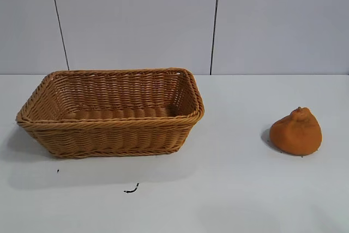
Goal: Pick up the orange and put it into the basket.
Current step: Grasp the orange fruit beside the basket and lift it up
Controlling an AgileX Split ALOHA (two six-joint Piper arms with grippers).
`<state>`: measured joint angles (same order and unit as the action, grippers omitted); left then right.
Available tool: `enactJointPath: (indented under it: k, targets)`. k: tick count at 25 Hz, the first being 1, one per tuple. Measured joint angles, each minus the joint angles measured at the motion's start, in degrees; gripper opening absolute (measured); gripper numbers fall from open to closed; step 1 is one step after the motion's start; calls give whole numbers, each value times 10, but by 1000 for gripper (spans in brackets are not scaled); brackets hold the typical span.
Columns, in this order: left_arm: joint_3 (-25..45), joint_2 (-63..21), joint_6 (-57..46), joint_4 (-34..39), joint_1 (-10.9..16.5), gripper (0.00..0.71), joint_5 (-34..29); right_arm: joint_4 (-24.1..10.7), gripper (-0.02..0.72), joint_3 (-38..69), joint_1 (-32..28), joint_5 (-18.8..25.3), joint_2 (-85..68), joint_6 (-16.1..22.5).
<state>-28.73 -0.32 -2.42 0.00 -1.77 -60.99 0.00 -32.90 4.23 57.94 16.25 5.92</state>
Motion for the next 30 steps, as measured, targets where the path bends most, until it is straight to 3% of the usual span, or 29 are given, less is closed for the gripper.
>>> enactJointPath:
  k: [4, 10, 21, 30]
  targets:
    - [0, 0, 0, 0, 0, 666, 1, -5, 694, -48, 0, -1, 126, -1]
    - [0, 0, 0, 0, 0, 666, 1, -7, 694, -208, 0, -8, 445, -17]
    - [0, 0, 0, 0, 0, 666, 1, 0, 694, -462, 0, -15, 818, -48]
    - [0, 0, 0, 0, 0, 666, 1, 5, 694, -506, 0, -4, 994, -50]
